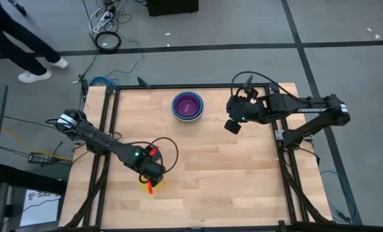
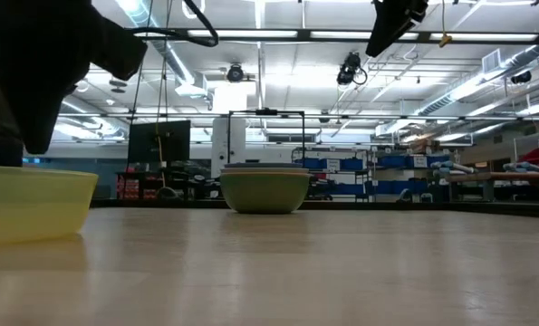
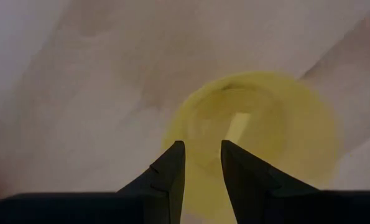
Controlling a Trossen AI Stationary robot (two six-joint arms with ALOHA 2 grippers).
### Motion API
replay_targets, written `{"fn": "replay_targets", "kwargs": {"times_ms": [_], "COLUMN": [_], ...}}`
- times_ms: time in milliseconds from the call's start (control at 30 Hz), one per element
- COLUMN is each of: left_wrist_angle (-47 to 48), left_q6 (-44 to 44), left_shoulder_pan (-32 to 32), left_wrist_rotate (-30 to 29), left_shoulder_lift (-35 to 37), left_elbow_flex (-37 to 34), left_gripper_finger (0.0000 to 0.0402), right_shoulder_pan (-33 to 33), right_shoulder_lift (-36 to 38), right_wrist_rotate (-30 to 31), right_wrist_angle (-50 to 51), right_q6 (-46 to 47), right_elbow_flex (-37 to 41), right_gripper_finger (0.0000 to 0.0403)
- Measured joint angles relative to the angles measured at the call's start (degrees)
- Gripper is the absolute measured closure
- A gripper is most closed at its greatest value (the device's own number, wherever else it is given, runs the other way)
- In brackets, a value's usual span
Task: Nest bowls inside each other
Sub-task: Stack the yellow bowl on top of the violet bowl
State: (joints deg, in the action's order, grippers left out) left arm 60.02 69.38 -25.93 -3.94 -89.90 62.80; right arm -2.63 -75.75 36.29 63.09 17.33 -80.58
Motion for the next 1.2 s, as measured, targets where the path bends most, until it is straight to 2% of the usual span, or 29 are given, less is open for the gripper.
{"fn": "replay_targets", "kwargs": {"times_ms": [333, 933, 1200], "left_wrist_angle": [3.85, 2.5, -3.55], "left_q6": [-1.42, -1.6, -1.44], "left_shoulder_pan": [0.02, 0.02, 0.02], "left_wrist_rotate": [-1.85, -0.57, 2.0], "left_shoulder_lift": [-0.49, -0.49, -0.49], "left_elbow_flex": [-0.02, -0.17, -5.54], "left_gripper_finger": [0.0289, 0.0289, 0.0289], "right_shoulder_pan": [0.0, 0.0, 0.0], "right_shoulder_lift": [-0.02, -0.02, -0.02], "right_wrist_rotate": [0.0, 0.02, 0.02], "right_wrist_angle": [-0.25, -0.39, -0.39], "right_q6": [-0.53, -0.55, -0.58], "right_elbow_flex": [0.0, 0.0, 0.0], "right_gripper_finger": [0.0285, 0.0284, 0.0284]}}
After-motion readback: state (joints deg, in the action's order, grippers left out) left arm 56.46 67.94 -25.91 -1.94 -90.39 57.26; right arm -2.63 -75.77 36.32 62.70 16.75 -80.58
